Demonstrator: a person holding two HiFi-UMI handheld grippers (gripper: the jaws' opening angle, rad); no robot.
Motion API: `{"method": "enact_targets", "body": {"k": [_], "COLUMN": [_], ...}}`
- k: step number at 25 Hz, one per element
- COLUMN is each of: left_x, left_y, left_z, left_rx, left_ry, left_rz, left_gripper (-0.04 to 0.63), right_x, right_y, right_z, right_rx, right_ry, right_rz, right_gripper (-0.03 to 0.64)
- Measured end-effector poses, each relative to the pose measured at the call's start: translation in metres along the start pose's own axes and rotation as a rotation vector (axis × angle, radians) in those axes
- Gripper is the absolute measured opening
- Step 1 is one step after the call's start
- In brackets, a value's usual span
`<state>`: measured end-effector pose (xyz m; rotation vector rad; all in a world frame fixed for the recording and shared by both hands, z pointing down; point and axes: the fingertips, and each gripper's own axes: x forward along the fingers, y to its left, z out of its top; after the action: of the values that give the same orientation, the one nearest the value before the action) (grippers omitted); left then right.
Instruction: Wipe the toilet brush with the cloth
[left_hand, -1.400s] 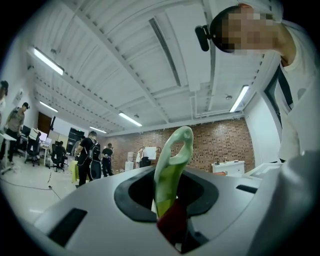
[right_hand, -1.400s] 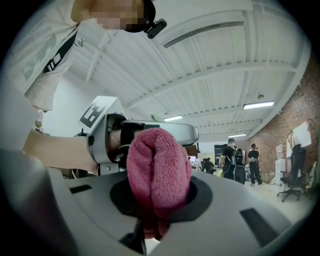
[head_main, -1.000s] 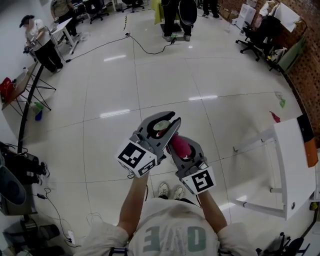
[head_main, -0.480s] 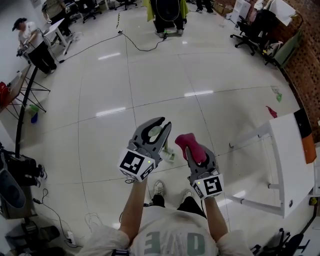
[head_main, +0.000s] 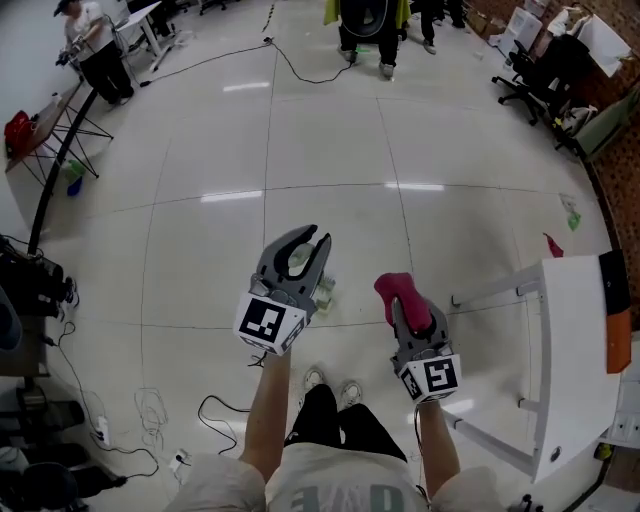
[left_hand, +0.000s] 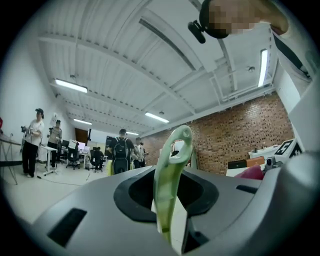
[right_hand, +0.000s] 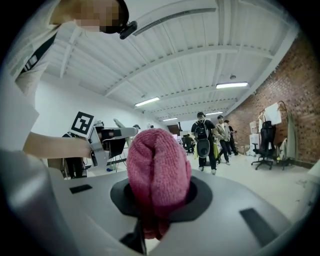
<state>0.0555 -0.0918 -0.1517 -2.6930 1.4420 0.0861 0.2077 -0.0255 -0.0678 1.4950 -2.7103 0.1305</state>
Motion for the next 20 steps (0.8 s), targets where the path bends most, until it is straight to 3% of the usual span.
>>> {"method": "enact_targets", "body": {"k": [5,15,20], "left_x": [-0.005,0.008,0.004], "left_y": [-0.010,-0.001,0.005], "left_z": [-0.097,-0.388,-0.505], "left_rx": [-0.016,0.050,0.057], "left_ry": [-0.015,0.032,0.073], "left_rz": [0.018,-0.018,-0.031], "left_gripper": [0.090,0.090,0.090], "right_x": [0.007,0.038,0.051], "right_y": [-0.026,-0.076,-0.088], "right_z": [-0.083,-0.356,-0.459], "right_rx": [-0.029,0.032,0.066], "right_ry": [0.002,0.027,0.025], "right_rz": [0.015,0.022,0.002], "right_gripper": [0.069,0.069,0.069]}}
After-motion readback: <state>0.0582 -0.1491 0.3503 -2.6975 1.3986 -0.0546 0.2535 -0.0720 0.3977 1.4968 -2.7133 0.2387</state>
